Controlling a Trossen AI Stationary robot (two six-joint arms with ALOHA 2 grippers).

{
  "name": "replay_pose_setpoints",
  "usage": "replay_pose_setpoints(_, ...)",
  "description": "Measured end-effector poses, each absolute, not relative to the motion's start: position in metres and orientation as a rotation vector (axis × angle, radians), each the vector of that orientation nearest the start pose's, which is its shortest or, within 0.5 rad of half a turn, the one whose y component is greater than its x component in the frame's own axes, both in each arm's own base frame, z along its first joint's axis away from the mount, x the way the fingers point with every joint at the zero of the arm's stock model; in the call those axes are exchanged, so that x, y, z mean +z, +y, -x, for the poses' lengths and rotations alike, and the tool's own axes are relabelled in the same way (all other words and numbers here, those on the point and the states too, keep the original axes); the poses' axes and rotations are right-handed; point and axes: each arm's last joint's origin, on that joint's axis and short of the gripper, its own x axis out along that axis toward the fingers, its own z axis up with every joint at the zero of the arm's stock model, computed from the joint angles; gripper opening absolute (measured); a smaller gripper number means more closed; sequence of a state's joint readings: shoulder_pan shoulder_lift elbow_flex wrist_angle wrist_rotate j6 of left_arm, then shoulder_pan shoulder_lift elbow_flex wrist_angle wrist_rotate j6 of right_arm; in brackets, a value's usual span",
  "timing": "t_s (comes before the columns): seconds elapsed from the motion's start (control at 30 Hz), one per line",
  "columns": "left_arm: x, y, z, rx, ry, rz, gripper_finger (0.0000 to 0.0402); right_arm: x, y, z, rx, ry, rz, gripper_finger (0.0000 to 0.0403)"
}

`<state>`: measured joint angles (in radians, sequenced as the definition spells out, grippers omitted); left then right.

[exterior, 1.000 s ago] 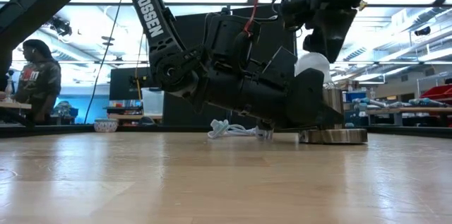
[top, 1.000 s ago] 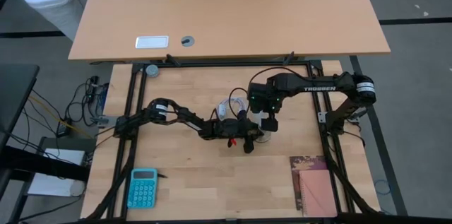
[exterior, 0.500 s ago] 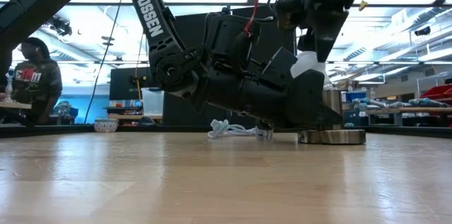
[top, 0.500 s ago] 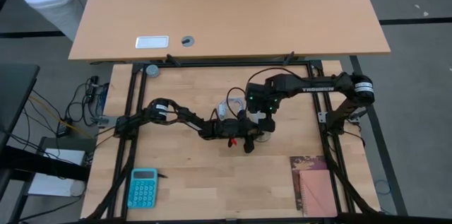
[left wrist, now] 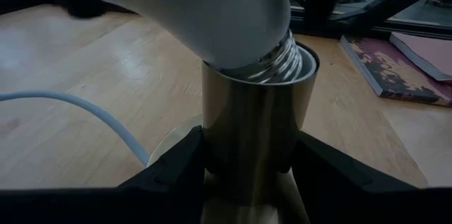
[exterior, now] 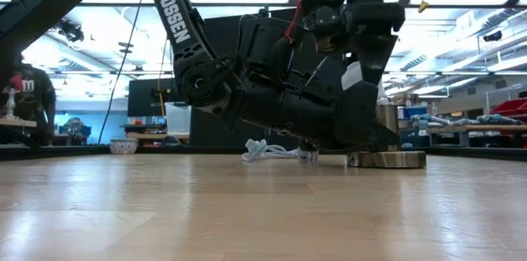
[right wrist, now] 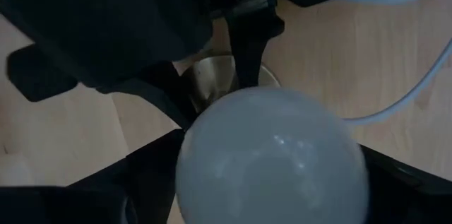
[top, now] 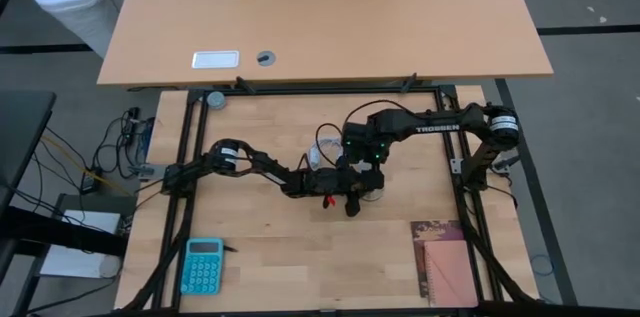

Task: Screw lightbulb
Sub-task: Insert the white lightbulb into the lamp socket

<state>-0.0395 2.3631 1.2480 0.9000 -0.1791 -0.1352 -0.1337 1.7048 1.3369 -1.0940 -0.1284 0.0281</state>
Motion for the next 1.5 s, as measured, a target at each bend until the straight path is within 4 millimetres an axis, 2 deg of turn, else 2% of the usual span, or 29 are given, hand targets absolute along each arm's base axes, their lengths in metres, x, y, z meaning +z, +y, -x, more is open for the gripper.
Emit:
replay_pose_setpoints(0.4, 0.074, -0.013, -0.463, 0.153, 0.207, 0.11, 0.0193, 0.236, -0.037, -0.314, -0.004, 1.453, -0.234, 0.0251)
replay_pose_setpoints(0.67, 0.074, -0.014, -0.463, 0.149, 0.206, 0.128, 0.0193, 0.236, -0.023, -0.313, 0.015, 1.49, -0.213, 0.0277)
replay_pose_setpoints(0.87, 0.074, -0.011, -0.463, 0.19, 0.203, 0.14, 0.0193, 0.236, -0.011, -0.313, 0.049, 1.499, -0.184, 0.0257)
replay_pose_setpoints(1.0, 0.074, -0.011, -0.463, 0.192, 0.203, 0.14, 0.0193, 0.236, -0.004, -0.313, 0.027, 1.503, -0.101, 0.025)
replay_pose_setpoints(1.23, 0.074, -0.011, -0.463, 0.189, 0.203, 0.138, 0.0193, 0.236, -0.006, -0.311, 0.014, 1.517, -0.069, 0.0263)
replay_pose_setpoints(1.5, 0.074, -0.01, -0.463, 0.188, 0.207, 0.115, 0.0193, 0.236, -0.016, -0.31, 0.048, 1.522, -0.063, 0.0255)
